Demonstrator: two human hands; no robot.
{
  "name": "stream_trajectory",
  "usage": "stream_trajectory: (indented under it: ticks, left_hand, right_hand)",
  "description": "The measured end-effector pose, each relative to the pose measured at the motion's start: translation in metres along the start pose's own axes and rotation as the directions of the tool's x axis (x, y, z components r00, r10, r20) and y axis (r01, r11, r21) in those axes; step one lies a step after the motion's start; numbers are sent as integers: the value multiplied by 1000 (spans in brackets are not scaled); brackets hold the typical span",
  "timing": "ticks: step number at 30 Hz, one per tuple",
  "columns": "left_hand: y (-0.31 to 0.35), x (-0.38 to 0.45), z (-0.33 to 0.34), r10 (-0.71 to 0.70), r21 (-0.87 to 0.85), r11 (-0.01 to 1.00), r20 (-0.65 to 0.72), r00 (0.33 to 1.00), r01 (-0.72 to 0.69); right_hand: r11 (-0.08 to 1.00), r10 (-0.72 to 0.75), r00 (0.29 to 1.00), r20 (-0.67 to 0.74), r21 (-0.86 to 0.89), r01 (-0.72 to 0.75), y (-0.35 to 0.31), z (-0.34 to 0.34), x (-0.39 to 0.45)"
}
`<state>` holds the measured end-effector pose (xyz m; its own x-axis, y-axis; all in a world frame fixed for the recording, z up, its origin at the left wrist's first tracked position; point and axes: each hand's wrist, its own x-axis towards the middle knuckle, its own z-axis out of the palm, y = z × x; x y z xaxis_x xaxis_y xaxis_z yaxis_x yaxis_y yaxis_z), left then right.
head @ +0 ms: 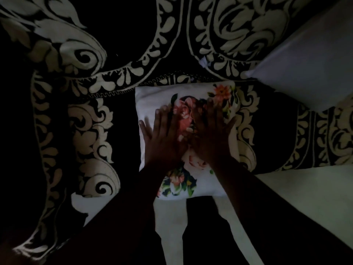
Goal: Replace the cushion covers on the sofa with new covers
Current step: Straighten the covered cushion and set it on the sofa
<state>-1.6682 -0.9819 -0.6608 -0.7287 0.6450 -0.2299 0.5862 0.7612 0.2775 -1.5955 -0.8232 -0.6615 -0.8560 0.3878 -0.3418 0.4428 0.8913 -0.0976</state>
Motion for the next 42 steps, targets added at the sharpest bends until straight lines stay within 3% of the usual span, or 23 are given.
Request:
stream_trajectory:
  ticks: [3, 7, 12, 19, 24, 27, 31, 37, 42]
  left_hand:
    - [-7, 11, 33, 13, 57, 998, 56, 998, -16]
    - [-12, 8, 81, 16, 56, 998, 30, 999, -18]
    - [-19, 21, 115, -28, 144, 989, 116, 993, 11]
    - [-7, 10, 40, -9, 70, 998, 87, 996, 3]
    - [-8, 40, -13, 51, 52, 997, 46, 998, -53]
    - [-7, 56, 2, 118, 92, 987, 124, 985, -130]
    - [-4, 62, 40, 24, 156, 986, 171, 985, -51]
    - [-9, 70, 71, -15, 147, 989, 157, 988, -8]
    - [-9, 58, 35, -17, 84, 996, 169, 985, 3]
  right_hand:
    - [1000, 22, 998, 55, -10, -22, 9, 27, 4]
    - [998, 34, 999, 32, -52, -32, 10, 64, 9]
    - [1000, 20, 999, 40, -18, -19, 14, 98, 25]
    - [1000, 13, 993, 121, 16, -15, 3, 25, 8]
    - [996, -83, 997, 7, 32, 82, -3, -26, 29]
    - [998, -21, 995, 98, 54, 16, 10, -4, 38]
    - [984, 129, 980, 153, 106, -146, 29, 36, 49]
    - [984, 155, 978, 142, 66, -166, 30, 64, 61]
    - [978, 108, 971, 215, 154, -143, 22, 20, 47]
